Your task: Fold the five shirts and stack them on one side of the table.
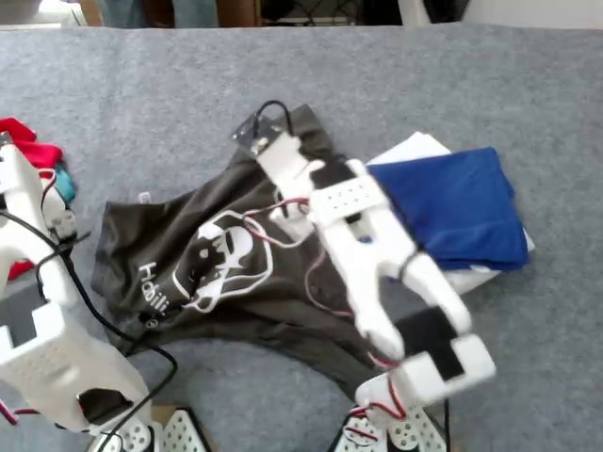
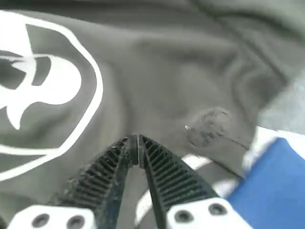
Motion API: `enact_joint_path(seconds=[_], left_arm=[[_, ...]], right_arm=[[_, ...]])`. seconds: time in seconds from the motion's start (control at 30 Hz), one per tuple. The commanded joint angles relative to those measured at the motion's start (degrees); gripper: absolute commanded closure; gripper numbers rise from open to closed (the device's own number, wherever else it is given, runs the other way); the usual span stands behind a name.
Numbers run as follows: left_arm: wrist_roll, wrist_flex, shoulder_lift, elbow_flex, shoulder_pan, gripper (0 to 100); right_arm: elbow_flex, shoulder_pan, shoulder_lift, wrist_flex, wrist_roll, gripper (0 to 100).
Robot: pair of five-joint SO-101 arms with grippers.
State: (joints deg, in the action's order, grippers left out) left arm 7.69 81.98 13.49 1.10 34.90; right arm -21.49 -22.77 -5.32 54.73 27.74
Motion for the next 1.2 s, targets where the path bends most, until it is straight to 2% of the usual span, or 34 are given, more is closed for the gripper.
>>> enact_joint_path(seconds=[0.0, 0.1, 0.13, 0.43, 0.6, 0.7, 0.8, 1.0, 1.17], left_arm=[[2.8, 1.8, 1.4, -10.9, -0.3, 92], [8.1, 7.2, 4.2, -19.6, -1.4, 77], [10.0, 8.5, 5.2, -22.5, -1.5, 74], [12.3, 18.7, 18.1, -41.2, -6.1, 77], [17.1, 18.8, 21.6, -43.9, -7.3, 77], [19.0, 18.8, 22.2, -44.8, -9.3, 77], [20.1, 18.5, 22.2, -44.8, -11.2, 77], [20.2, 9.9, 25.1, -42.2, -12.6, 78], [20.0, 9.1, 32.4, -43.1, -12.4, 77]], right_arm=[[4.4, -1.2, -3.7, -1.3, -0.9, 97.7], [6.7, -1.1, -4.9, -1.1, -0.9, 97.7], [7.3, -0.7, -5.0, -1.4, -0.9, 97.7], [13.0, 5.0, -4.1, -2.5, -1.0, 97.7], [22.0, 10.6, -3.7, -3.7, -1.6, 97.7], [26.2, 12.6, -5.7, -7.1, -6.0, 97.7], [28.8, 12.2, -8.1, -7.5, -9.1, 97.7], [29.1, 11.3, -8.7, -5.2, -9.1, 97.7], [29.1, 11.6, -8.5, -5.2, -9.0, 97.7]])
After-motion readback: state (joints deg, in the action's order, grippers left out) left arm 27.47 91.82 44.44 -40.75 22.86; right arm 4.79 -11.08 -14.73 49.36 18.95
